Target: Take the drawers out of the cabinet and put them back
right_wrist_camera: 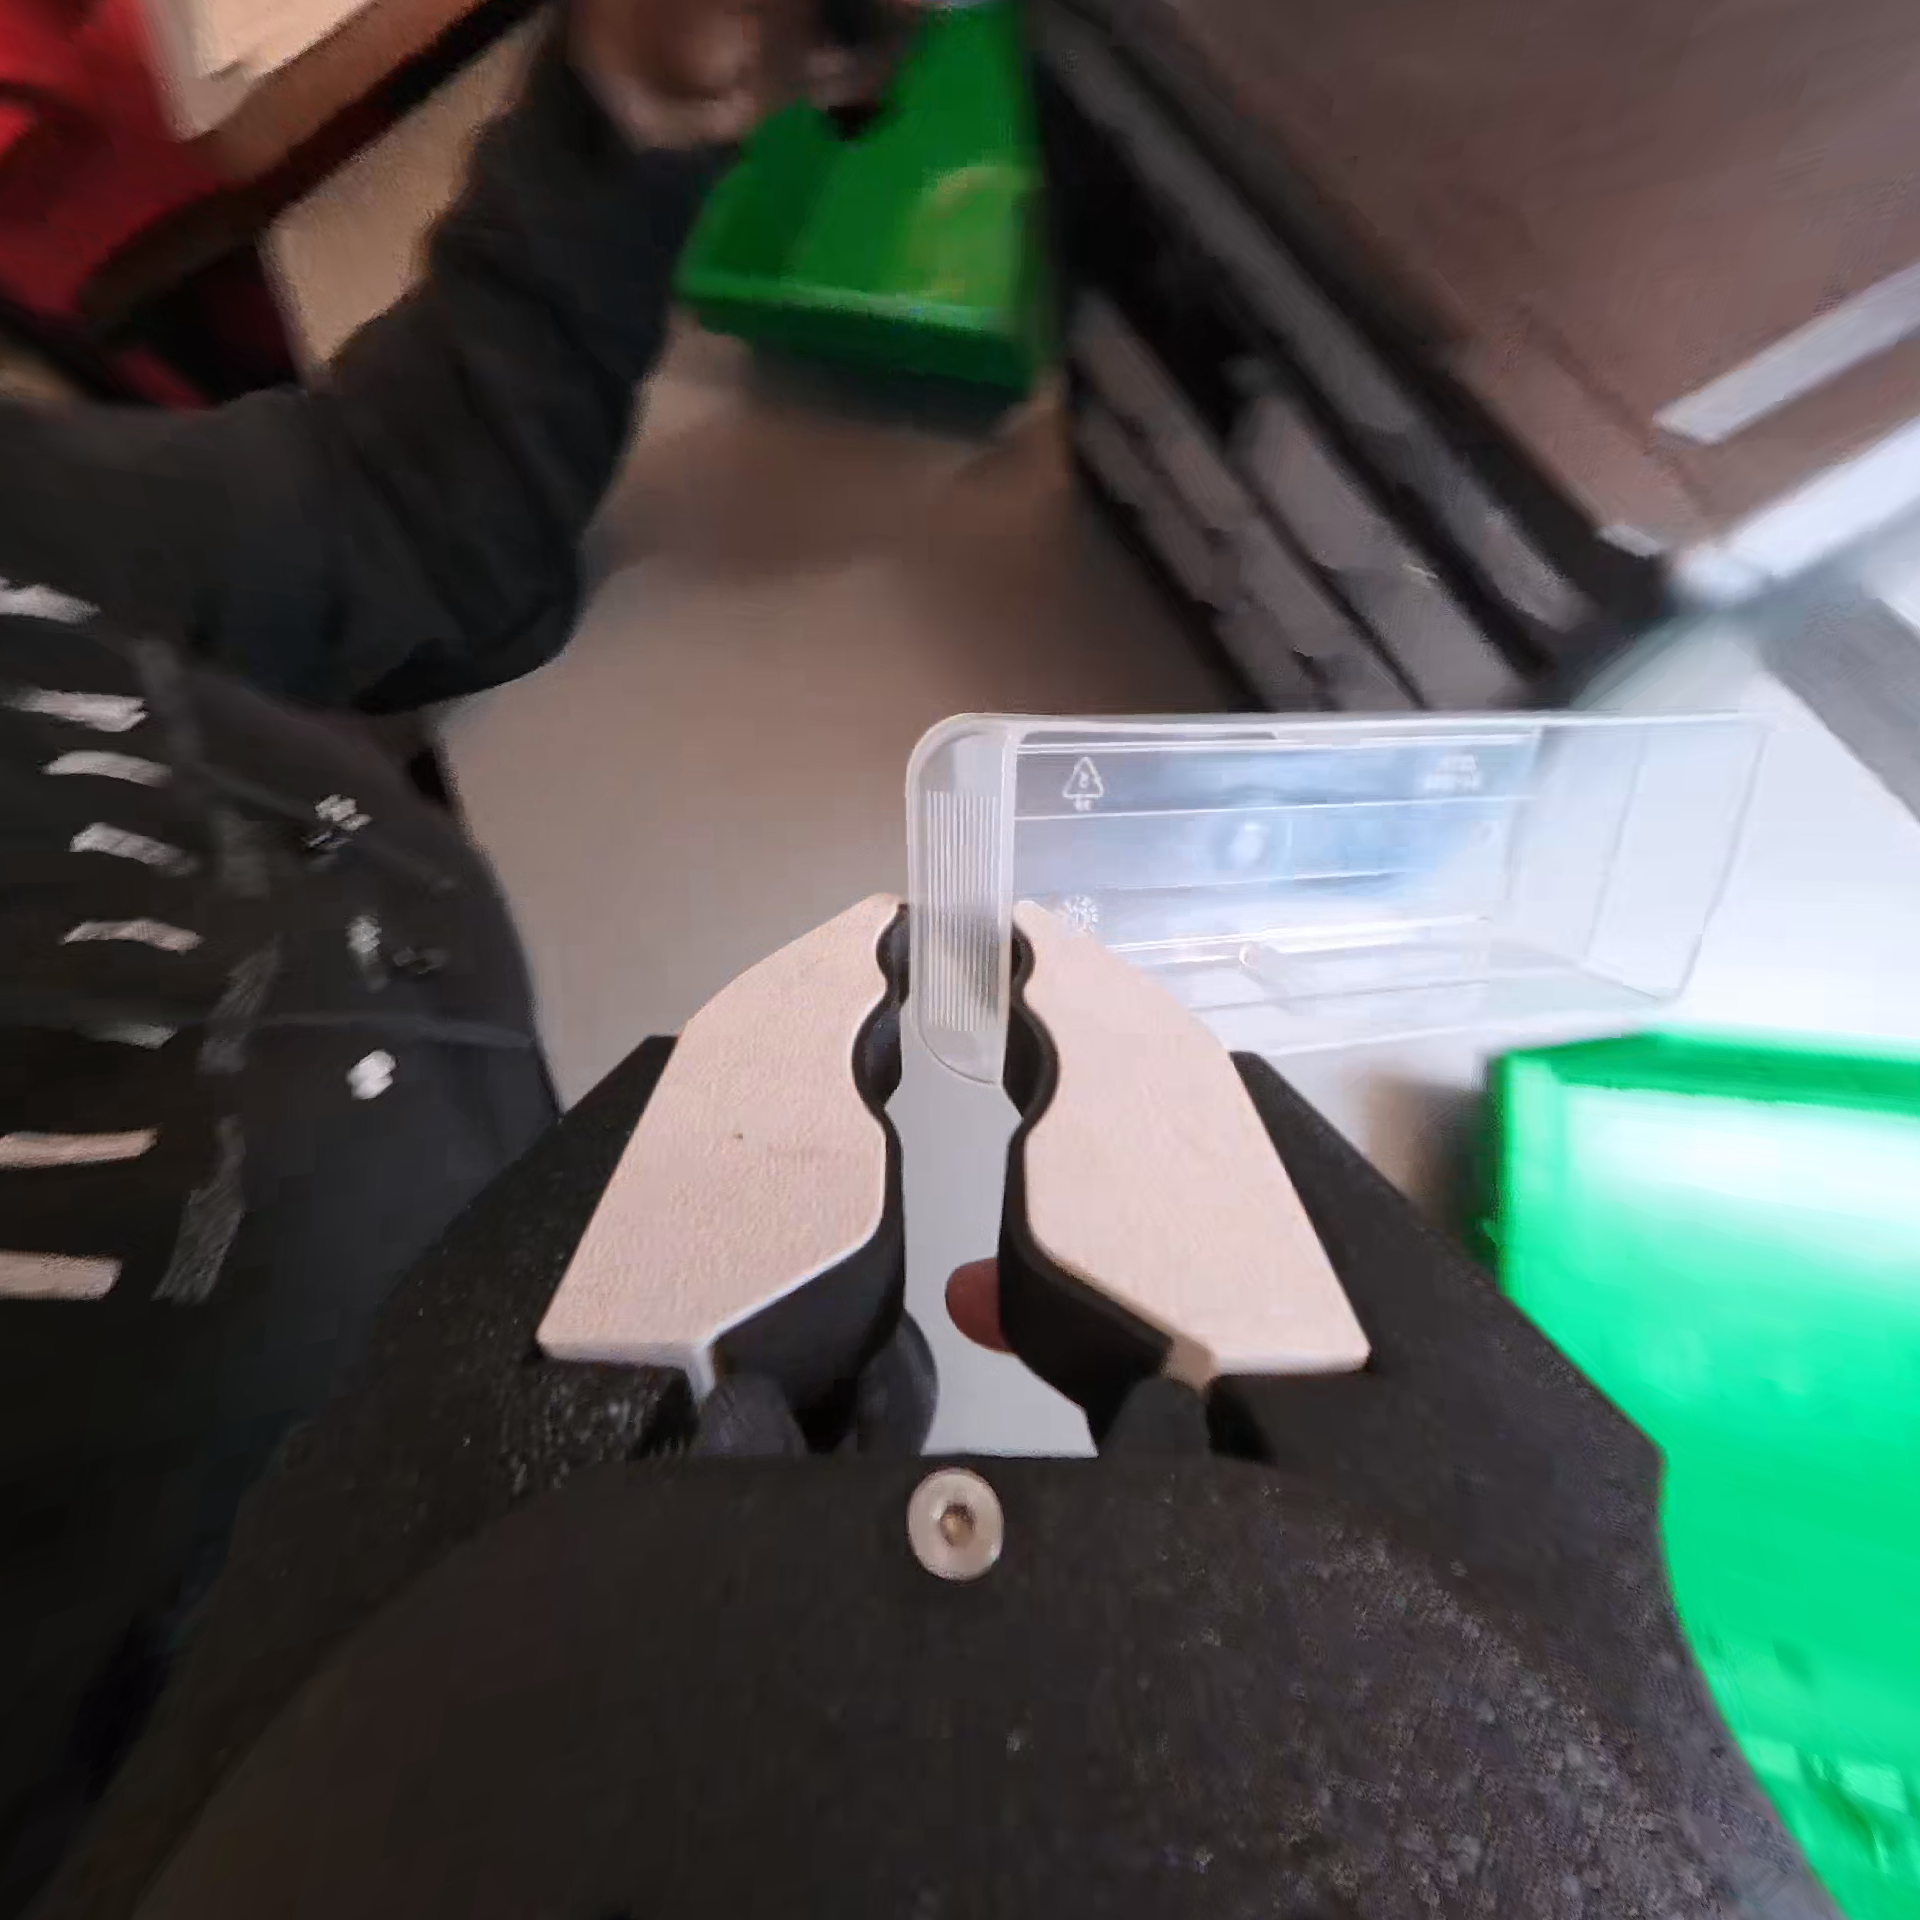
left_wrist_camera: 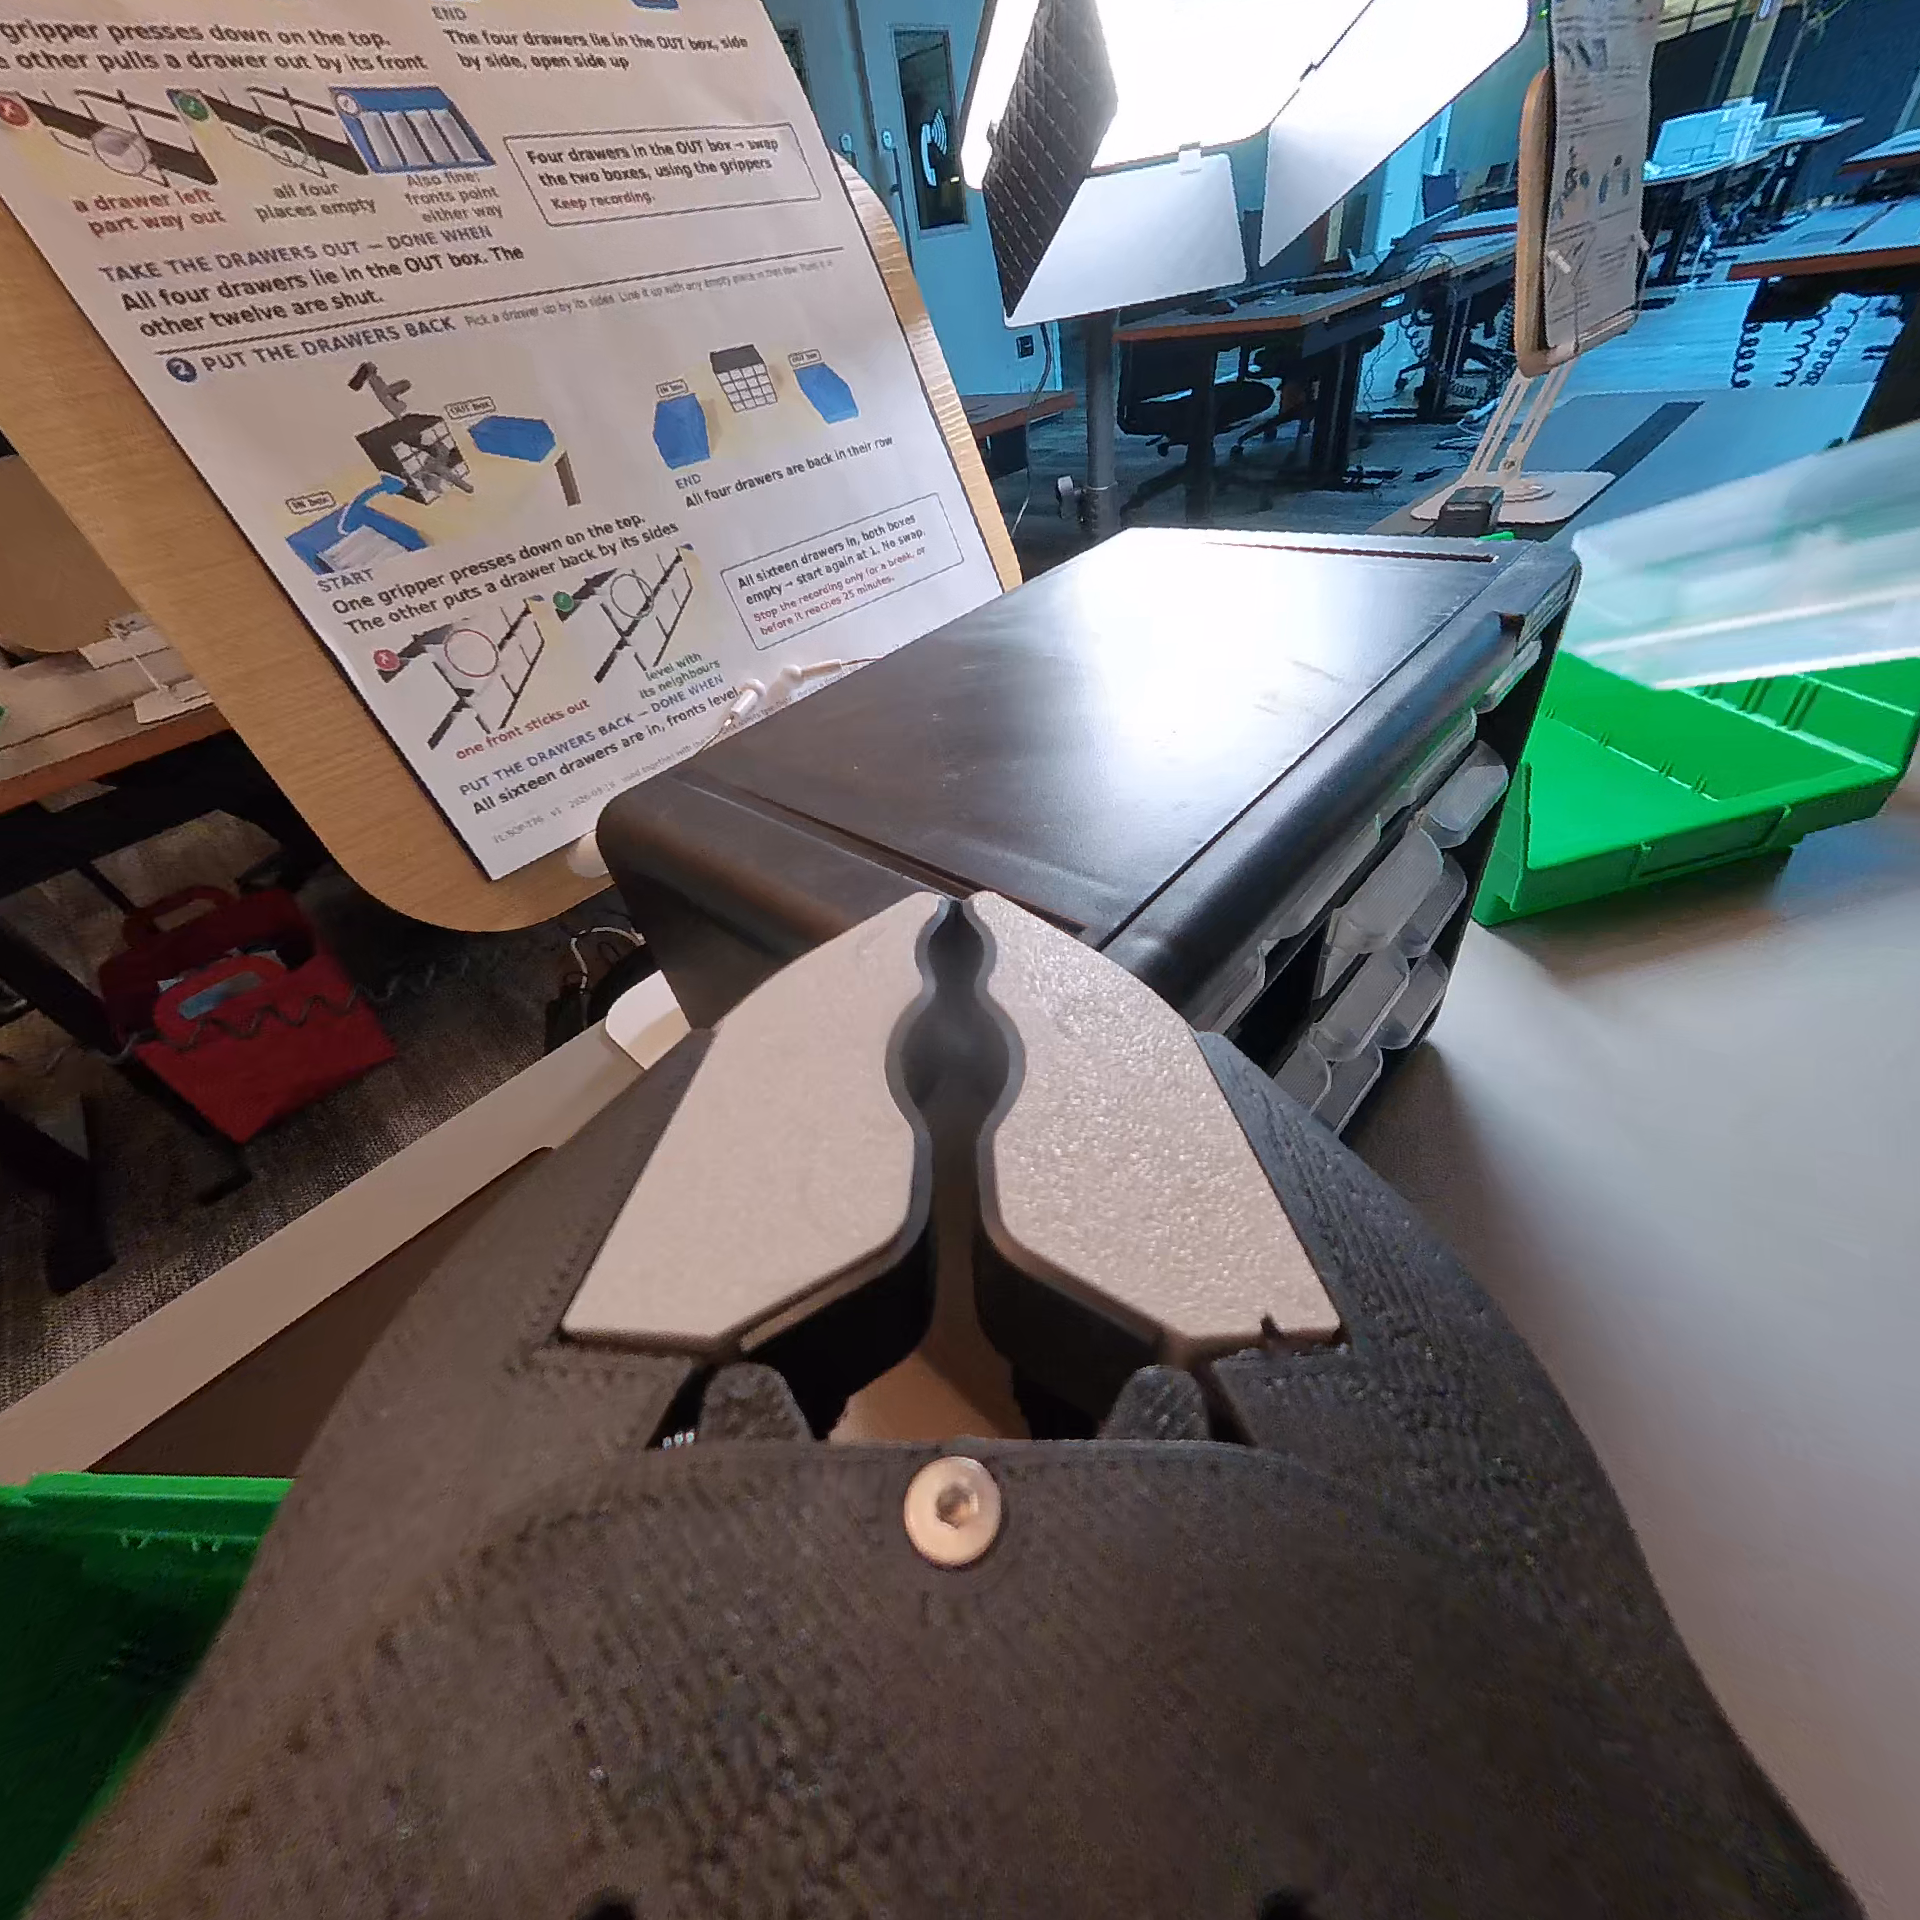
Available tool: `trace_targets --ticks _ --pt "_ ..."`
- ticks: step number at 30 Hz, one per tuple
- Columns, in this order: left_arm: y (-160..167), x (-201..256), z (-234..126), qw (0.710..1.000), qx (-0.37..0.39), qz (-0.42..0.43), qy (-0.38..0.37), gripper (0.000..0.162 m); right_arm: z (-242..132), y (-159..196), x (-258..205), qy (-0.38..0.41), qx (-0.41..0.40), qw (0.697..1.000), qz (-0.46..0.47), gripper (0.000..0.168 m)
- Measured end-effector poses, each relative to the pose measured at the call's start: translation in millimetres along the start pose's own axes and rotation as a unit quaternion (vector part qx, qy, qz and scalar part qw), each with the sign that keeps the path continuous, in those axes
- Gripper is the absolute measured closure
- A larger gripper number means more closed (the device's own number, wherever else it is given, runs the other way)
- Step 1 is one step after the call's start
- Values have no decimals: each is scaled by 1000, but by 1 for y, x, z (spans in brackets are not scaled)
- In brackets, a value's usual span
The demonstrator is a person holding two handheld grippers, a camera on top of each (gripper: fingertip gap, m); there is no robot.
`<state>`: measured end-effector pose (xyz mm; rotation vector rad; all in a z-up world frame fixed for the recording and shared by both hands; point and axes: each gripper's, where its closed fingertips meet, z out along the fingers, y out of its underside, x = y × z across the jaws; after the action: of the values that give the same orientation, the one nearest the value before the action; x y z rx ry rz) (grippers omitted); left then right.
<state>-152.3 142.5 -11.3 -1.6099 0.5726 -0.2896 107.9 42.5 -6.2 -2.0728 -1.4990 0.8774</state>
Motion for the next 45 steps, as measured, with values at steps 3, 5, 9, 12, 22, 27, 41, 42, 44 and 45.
trace_targets --ticks 3,5,9,12,22,27,41,42,44,45 --pt "0 0 0 1000 -1 2 -3 162 -16 18 69 100 17 989 110 154" --pt "0 0 0 1000 -2 2 -5 162 -20 38 124 165 21 969 184 154" --pt "0 0 -1 1000 0 1 -8 162 -10 84 220 256 3 921 293 153" --pt "0 0 0 1000 4 -6 0 162 5 102 272 299 -4 893 335 153" --pt "0 -1 1 1000 -2 15 -7 162 37 123 346 349 -69 857 372 148" --pt "0 -2 2 1000 3 6 -3 162 39 128 352 358 -143 858 338 144" --pt "0 -3 2 1000 5 7 -2 162 23 103 373 414 -135 896 87 133" --pt "0 -3 2 1000 5 7 -2 162 22 101 372 417 -125 898 70 132" --pt "0 -3 2 1000 6 7 -1 162 21 94 368 417 -106 902 39 131" --pt "0 -3 2 1000 6 6 0 162 21 92 365 415 -101 903 31 131"
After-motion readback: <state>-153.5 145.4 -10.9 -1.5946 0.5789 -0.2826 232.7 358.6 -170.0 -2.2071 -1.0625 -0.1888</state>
